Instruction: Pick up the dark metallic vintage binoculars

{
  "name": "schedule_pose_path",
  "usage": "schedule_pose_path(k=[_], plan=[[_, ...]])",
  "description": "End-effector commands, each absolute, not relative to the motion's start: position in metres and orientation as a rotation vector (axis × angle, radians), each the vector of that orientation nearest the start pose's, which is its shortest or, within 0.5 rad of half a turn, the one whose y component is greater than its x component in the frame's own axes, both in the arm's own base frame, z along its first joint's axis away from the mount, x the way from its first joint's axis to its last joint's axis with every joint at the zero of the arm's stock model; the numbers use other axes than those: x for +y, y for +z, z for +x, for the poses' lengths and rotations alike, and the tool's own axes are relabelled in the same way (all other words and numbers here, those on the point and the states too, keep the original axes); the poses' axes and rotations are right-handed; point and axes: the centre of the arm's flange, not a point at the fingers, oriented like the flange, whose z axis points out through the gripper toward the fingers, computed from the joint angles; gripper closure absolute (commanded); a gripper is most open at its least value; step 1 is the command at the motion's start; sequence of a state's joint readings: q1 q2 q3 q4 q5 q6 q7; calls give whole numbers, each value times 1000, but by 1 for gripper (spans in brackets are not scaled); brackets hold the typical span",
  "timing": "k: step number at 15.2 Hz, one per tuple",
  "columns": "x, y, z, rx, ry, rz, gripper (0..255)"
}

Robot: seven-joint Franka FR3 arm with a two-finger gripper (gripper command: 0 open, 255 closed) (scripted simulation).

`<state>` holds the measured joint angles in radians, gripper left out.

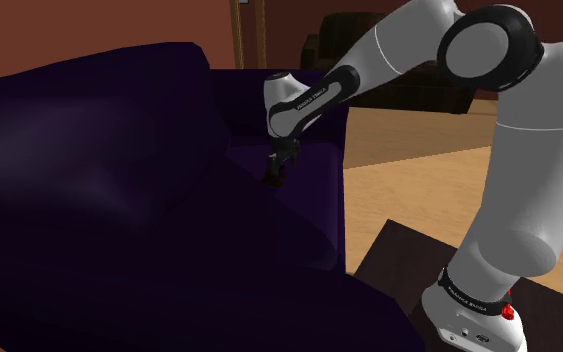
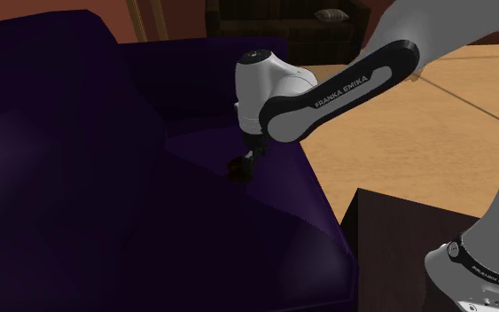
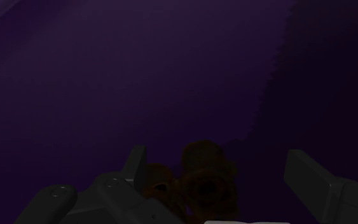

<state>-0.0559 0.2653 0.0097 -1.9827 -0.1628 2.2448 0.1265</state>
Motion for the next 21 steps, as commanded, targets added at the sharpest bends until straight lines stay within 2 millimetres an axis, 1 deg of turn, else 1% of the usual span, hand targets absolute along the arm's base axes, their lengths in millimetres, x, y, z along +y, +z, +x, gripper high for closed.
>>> schedule_pose_path(k=[1,2,3,9,10,12,13,21], plan=[[-38,315,622,114,-11,-3265,0],[-39,307,632,113,-14,-3266,0],[-39,306,633,113,-14,-3266,0],[-39,275,633,113,-14,-3266,0],[-39,266,633,113,-14,-3266,0],[-39,266,633,113,-14,-3266,0],[-39,266,633,113,-14,-3266,255],[-40,266,633,113,-14,-3266,255]])
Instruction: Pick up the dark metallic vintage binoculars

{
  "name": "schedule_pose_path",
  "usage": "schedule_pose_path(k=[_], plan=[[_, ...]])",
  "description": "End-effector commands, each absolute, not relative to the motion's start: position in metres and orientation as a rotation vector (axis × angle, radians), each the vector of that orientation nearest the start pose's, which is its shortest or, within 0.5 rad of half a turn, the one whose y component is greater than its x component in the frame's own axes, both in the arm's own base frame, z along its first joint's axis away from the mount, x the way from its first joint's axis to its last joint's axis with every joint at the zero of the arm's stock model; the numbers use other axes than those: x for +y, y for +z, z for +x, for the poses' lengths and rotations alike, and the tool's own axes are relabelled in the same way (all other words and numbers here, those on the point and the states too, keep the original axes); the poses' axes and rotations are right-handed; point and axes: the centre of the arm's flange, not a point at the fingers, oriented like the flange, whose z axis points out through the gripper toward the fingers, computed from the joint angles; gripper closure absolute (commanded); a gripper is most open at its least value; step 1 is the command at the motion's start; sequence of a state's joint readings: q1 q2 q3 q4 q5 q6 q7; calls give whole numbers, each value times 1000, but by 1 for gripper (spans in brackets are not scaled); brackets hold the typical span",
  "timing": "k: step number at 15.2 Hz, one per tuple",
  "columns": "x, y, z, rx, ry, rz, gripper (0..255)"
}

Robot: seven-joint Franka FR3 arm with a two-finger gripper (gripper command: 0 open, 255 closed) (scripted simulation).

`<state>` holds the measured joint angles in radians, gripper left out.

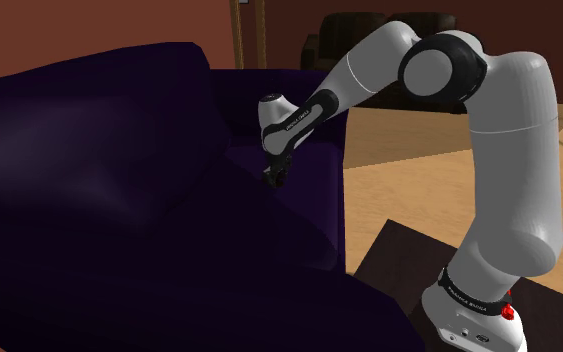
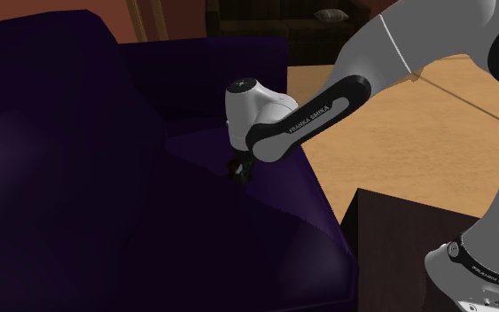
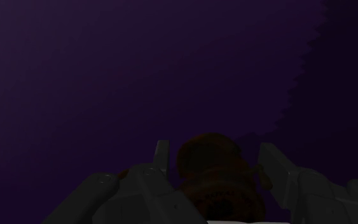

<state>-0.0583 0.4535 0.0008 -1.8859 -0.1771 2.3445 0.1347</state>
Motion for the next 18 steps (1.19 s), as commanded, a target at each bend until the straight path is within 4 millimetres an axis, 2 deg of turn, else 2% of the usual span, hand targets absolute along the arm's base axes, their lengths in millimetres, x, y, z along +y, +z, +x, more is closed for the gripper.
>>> schedule_pose_path(k=[1,16,18], plan=[[-39,266,633,113,-14,-3266,255],[-39,345,633,113,-14,-3266,255],[-39,346,633,113,-14,-3266,255]])
